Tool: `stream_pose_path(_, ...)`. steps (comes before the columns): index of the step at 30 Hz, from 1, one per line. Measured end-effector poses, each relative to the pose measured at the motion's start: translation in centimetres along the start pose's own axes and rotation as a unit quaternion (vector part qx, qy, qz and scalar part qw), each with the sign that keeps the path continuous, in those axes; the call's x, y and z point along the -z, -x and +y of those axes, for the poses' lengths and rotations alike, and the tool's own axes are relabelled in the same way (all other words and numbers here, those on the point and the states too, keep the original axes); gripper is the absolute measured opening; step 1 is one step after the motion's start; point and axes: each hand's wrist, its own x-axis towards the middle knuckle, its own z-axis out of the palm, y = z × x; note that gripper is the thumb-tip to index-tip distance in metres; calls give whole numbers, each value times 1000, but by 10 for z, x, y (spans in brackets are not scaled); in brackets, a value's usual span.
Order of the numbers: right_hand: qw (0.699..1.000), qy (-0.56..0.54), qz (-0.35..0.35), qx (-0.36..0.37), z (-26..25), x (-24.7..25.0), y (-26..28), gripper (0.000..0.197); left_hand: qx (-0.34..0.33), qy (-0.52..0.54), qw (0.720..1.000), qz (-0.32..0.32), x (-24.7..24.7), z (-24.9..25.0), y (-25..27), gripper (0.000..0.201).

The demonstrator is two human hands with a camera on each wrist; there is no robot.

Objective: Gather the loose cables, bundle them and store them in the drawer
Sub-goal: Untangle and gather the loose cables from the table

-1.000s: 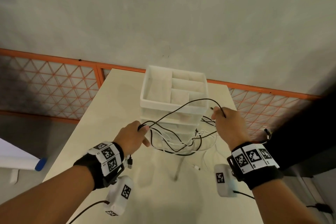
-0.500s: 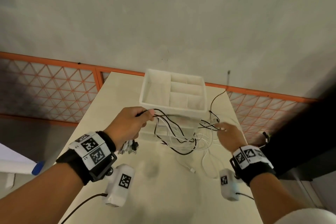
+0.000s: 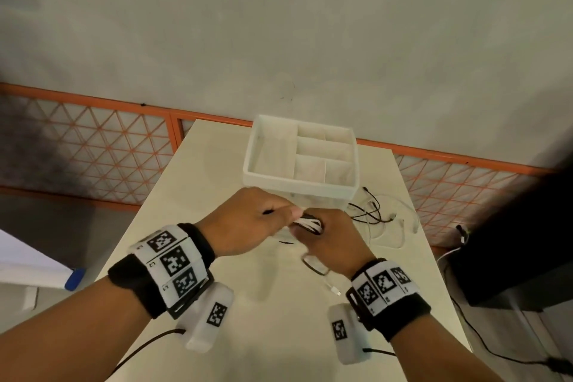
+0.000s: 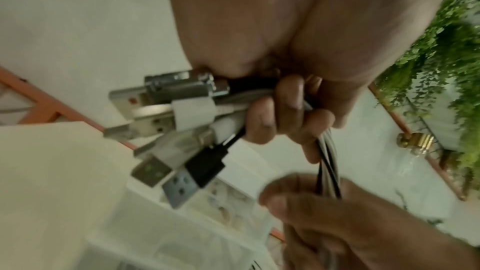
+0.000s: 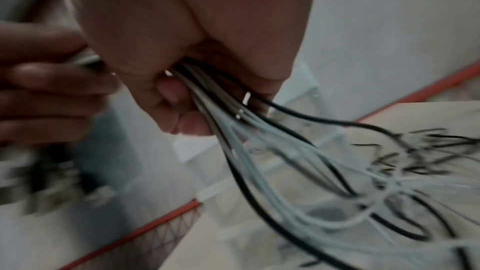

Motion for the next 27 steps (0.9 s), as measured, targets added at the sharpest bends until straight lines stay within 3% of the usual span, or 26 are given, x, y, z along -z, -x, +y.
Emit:
stream_pose_path(3,988,128,15,-86,48,8,4,17,30,-61,998,3,12,-23,8,40)
stream_pose_path(5,959,231,-26,-161,70,4,16,4,68,-104,992,2,10,-42,14,37)
stream_pose_path(6,942,272,-64,-187,76,-1,21,12,85,-122,989,-1,6,-50,16,35)
stream_pose_path(7,928,291,-111,-203,76,-5,24,33,102,-128,986,-2,1,-57,18,33)
stream_pose_path(9,928,270,-177,-187,62,-10,24,80,125,-117,985,1,-11,-65,19,39)
stream_pose_path(10,938,250,-188,-146,49,-11,22,95,129,-113,985,-5,-16,-66,18,42)
stream_pose_path(12,966,186,-172,-52,19,-20,17,105,118,-110,986,-35,-26,-58,15,37)
stream_pose_path(14,986,87,-141,7,0,-33,12,94,89,-81,991,-54,-32,-45,10,21)
stream_pose_path(16,995,17,-96,24,-6,-37,9,63,93,-14,994,-53,-31,-33,8,4)
stream_pose_path(19,999,-41,-16,-26,-7,-22,5,29,97,3,993,-68,-23,-31,9,21)
stream_pose_path(22,996,-75,4,-50,-6,-7,5,23,81,-27,994,-65,-21,-34,13,12)
stream_pose_path(24,998,-40,-30,-31,-8,-3,10,23,84,-29,993,-73,-25,-31,13,15)
stream_pose_path(27,996,-32,-79,-16,-13,-1,16,38,88,-41,991,-96,-27,-25,10,19)
